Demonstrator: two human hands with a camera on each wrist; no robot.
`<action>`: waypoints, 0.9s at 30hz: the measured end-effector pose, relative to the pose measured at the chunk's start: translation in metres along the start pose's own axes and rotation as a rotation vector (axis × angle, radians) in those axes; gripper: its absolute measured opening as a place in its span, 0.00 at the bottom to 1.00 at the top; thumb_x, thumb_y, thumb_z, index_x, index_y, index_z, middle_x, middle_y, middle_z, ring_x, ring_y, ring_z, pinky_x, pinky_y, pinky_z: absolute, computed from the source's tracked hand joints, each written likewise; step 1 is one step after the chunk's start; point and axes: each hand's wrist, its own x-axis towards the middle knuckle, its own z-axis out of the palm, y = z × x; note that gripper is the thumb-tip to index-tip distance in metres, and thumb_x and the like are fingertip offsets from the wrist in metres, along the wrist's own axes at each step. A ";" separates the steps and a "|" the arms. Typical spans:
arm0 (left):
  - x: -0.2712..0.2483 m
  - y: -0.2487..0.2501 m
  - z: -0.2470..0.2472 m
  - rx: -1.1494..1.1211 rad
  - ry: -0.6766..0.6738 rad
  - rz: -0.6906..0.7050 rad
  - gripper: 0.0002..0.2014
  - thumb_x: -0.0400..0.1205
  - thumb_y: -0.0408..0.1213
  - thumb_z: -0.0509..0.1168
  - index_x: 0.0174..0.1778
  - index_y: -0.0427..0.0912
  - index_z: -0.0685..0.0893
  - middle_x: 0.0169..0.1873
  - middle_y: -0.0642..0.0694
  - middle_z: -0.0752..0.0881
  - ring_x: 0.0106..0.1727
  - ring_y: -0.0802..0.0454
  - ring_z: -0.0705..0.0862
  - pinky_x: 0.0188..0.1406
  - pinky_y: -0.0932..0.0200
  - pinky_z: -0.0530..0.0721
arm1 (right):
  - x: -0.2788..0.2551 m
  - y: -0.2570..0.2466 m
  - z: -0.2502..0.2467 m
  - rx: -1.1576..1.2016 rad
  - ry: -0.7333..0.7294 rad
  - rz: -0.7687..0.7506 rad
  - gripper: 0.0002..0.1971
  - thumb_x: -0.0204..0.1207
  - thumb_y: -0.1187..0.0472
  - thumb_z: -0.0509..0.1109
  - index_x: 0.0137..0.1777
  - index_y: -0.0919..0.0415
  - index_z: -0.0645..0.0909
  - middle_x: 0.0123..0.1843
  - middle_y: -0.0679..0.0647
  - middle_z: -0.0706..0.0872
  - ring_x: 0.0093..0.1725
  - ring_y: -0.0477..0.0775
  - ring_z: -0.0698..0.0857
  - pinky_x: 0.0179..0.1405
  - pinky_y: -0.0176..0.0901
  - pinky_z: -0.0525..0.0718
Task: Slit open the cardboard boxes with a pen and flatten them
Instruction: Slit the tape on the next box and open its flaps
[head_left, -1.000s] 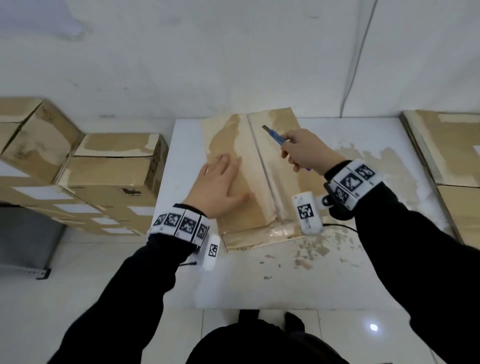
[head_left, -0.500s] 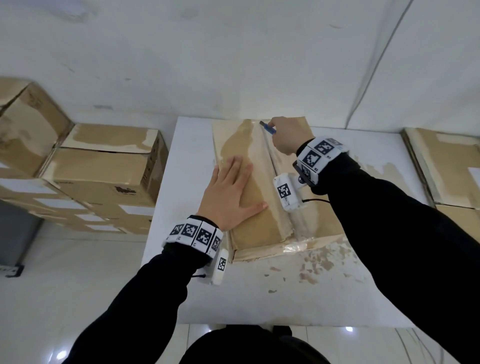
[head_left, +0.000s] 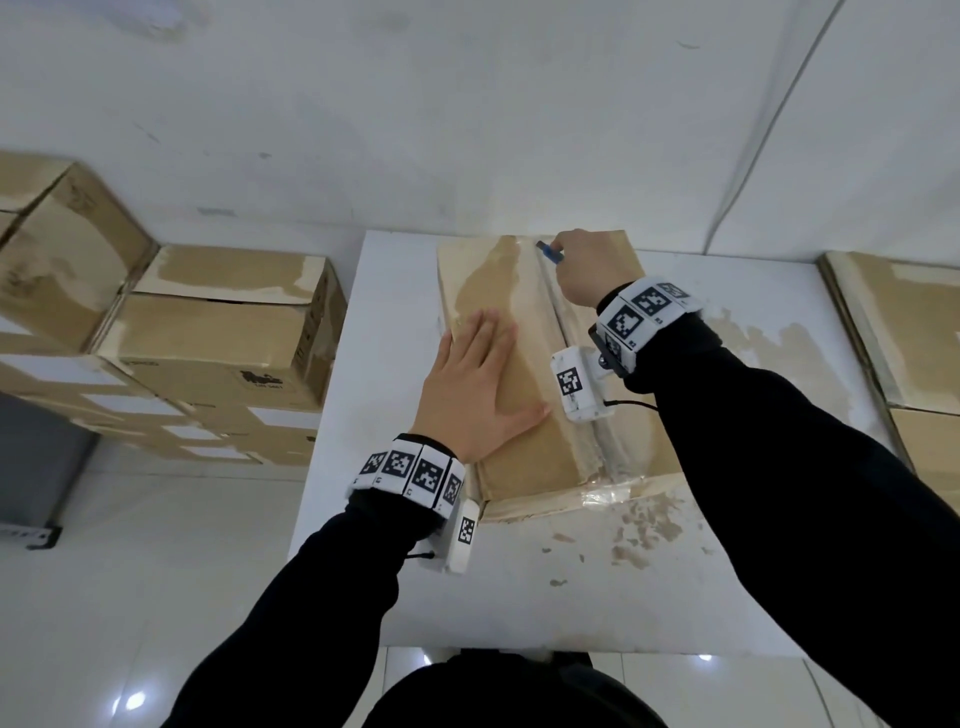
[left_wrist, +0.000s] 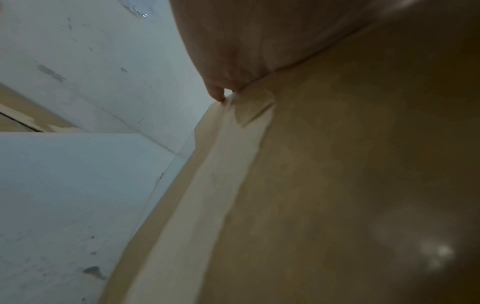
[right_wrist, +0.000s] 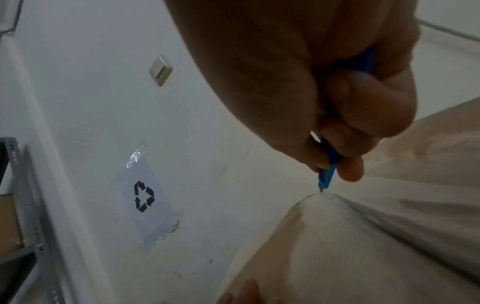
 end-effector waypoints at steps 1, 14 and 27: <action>0.000 0.000 0.000 -0.003 0.004 0.001 0.52 0.68 0.75 0.42 0.85 0.47 0.50 0.85 0.48 0.46 0.84 0.54 0.38 0.80 0.54 0.34 | 0.001 -0.002 0.000 -0.003 -0.004 -0.005 0.16 0.83 0.69 0.54 0.66 0.67 0.76 0.61 0.64 0.82 0.57 0.63 0.81 0.45 0.45 0.72; -0.001 0.005 0.001 0.004 0.056 -0.040 0.52 0.67 0.76 0.43 0.84 0.48 0.55 0.85 0.49 0.50 0.84 0.55 0.42 0.82 0.54 0.38 | 0.002 -0.010 0.001 -0.152 -0.028 -0.075 0.11 0.80 0.74 0.51 0.41 0.64 0.70 0.41 0.61 0.78 0.48 0.63 0.77 0.33 0.42 0.67; 0.000 0.006 0.000 0.015 0.052 -0.047 0.47 0.76 0.68 0.58 0.85 0.45 0.50 0.85 0.48 0.47 0.84 0.54 0.42 0.82 0.53 0.40 | -0.049 0.016 0.019 -0.102 -0.094 -0.089 0.15 0.79 0.75 0.53 0.60 0.70 0.77 0.56 0.65 0.81 0.49 0.61 0.78 0.41 0.40 0.70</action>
